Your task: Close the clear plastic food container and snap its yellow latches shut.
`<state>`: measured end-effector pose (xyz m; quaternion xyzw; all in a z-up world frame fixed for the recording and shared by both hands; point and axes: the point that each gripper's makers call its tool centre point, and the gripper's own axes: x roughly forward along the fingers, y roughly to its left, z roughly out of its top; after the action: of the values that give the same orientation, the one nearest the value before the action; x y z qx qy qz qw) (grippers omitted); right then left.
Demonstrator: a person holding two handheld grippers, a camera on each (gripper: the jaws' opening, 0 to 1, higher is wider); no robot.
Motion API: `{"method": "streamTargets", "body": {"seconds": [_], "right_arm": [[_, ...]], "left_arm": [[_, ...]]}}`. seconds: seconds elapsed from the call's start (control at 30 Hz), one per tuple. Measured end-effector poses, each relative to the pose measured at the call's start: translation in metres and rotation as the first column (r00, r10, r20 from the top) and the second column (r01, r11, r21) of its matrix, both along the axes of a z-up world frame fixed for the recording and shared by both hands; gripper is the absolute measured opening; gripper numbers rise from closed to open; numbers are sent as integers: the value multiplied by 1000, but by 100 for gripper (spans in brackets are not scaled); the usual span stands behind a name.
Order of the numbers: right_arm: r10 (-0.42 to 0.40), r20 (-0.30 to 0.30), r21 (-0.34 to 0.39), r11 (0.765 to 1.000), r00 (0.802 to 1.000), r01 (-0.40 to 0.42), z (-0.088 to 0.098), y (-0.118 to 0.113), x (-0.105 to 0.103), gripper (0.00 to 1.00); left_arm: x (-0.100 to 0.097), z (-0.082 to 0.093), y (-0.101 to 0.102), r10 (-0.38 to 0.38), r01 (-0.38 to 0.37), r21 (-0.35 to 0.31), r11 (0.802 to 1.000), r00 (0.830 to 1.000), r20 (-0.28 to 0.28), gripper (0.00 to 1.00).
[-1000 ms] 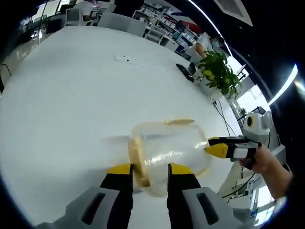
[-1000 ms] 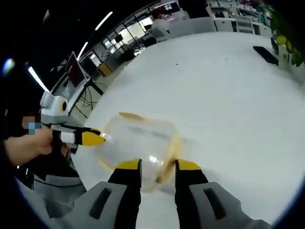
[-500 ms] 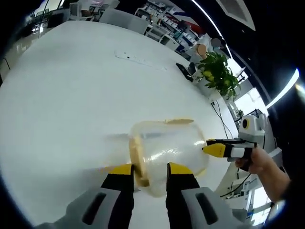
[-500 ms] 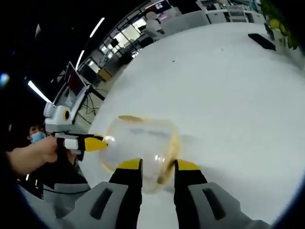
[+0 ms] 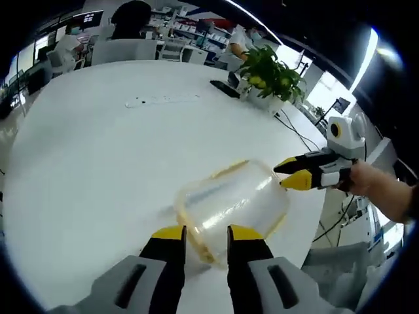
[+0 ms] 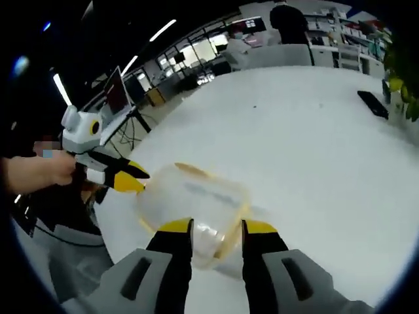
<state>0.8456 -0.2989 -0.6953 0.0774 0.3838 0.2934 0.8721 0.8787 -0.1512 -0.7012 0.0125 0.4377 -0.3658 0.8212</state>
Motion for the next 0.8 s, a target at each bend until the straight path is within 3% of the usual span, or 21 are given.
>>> {"method": "streamTargets", "body": {"seconds": [0.07, 0.23, 0.3, 0.5, 0.63, 0.8], "right_arm": [[4, 6, 19, 1000, 1000, -4, 3, 3, 1, 19], [18, 23, 23, 1000, 1000, -18, 5, 9, 5, 19], [33, 30, 15, 999, 999, -34, 4, 12, 5, 19], [85, 42, -11, 996, 996, -84, 2, 19, 6, 19], [99, 43, -21, 995, 994, -98, 1, 23, 6, 18], [116, 41, -19, 993, 992, -115, 0, 28, 5, 18]], "left_arm": [[4, 4, -3, -21, 21, 3, 1000, 1000, 13, 17], [9, 11, -12, -51, 51, -7, 999, 998, 22, 17], [9, 11, -17, -106, 105, 24, 994, 993, 44, 17], [5, 7, -32, -270, 257, 133, 957, 958, 95, 17], [0, 7, -46, -348, 332, 147, 932, 932, 101, 17], [-1, 6, -55, -396, 379, 157, 912, 914, 93, 17]]}}
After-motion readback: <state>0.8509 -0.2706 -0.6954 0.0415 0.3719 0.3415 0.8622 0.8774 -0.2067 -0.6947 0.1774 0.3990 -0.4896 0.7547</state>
